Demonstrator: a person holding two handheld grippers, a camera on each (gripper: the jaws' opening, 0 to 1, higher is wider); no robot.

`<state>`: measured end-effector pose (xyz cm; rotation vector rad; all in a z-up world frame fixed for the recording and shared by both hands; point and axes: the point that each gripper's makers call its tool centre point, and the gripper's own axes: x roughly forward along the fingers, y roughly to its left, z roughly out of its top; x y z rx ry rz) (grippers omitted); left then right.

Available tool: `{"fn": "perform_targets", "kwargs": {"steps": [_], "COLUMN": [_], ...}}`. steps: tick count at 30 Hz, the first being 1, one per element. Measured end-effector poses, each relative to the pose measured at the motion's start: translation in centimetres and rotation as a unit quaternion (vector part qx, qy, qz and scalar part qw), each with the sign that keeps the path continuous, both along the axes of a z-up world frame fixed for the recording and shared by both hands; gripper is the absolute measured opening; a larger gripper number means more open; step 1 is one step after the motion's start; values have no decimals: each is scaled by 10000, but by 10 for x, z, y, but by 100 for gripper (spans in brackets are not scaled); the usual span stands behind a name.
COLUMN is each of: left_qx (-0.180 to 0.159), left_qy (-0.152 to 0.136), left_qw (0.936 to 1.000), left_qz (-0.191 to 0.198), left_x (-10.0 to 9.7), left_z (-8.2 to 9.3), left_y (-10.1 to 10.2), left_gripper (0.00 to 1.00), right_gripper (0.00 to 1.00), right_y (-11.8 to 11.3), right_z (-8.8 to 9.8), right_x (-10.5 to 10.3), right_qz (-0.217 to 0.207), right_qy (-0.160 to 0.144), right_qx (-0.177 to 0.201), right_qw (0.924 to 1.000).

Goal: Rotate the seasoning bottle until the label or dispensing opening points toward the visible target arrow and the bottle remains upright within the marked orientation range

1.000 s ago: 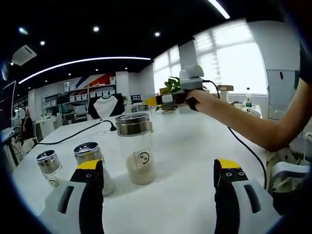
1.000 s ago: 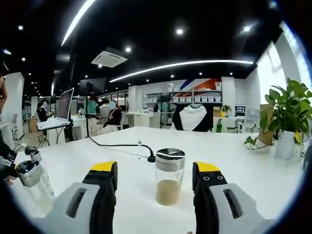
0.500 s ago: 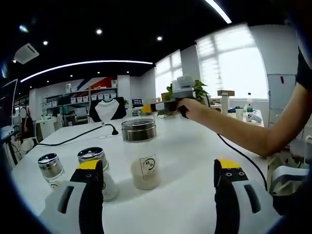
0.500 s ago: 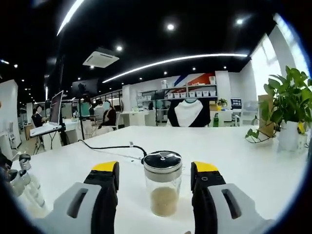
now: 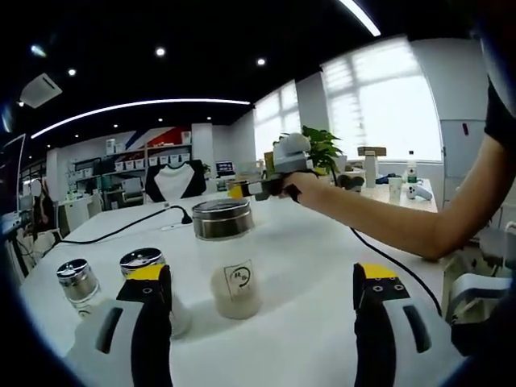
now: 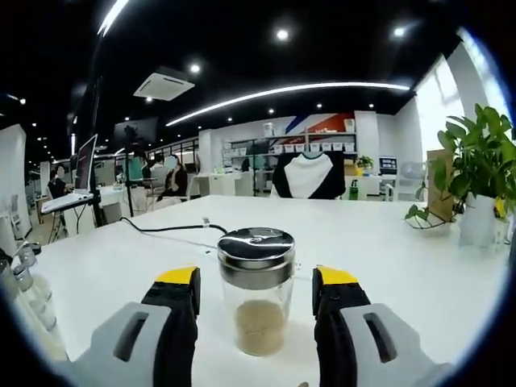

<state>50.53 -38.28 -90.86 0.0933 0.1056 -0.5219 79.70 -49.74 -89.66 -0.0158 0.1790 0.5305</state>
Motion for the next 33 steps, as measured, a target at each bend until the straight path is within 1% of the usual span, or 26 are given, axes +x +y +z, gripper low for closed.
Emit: {"fn": "perform_targets", "kwargs": {"steps": [4,7,9,11,13,15,17,18,20,21,22,23,28,33], "left_qx": [36,56,102,81,62,84,79,64,93,111,114,107,97,88], "left_qy": [43,95,107,76,55,42,51,57,98,111,124,137,166,190], "left_qw": [10000,9999,9999,9999,10000,10000,10000,10000,9999,9999,9999,9998,9998,9998], "left_qz": [-21,-37,-30,-10,-11,3,-2,2,16,26,30,26,17,41], "left_x": [0,1,2,3,4,5,4,4,4,5,5,5,5,7], "left_z": [-3,-6,-8,-6,-4,-3,-3,-3,-5,-6,-7,-7,-8,-8], "left_y": [-3,-5,-6,-5,-6,-5,-6,-6,-5,-4,-4,-4,-4,-2], "left_gripper": [98,98,97,97,97,97,97,96,96,96,96,96,96,96], "right_gripper": [54,53,51,47,44,44,43,41,37,37,37,37,36,36], "right_y": [-4,-3,1,4,5,6,7,9,6,6,7,4,5,8], "right_z": [1,2,6,8,7,5,5,8,8,9,8,8,8,8], "right_x": [0,2,3,2,2,4,5,5,7,8,7,10,12,16], "right_qz": [-8,26,165,236,252,252,286,327,254,271,266,262,283,195], "right_qy": [29,1,-96,-153,-149,-141,-116,-179,-232,-349,-309,-314,-436,-505], "right_qx": [134,133,131,152,142,104,189,315,158,-68,13,16,-29,-90], "right_qw": [9999,9999,9997,9995,9995,9995,9993,9988,9993,9990,9992,9992,9986,9985]}}
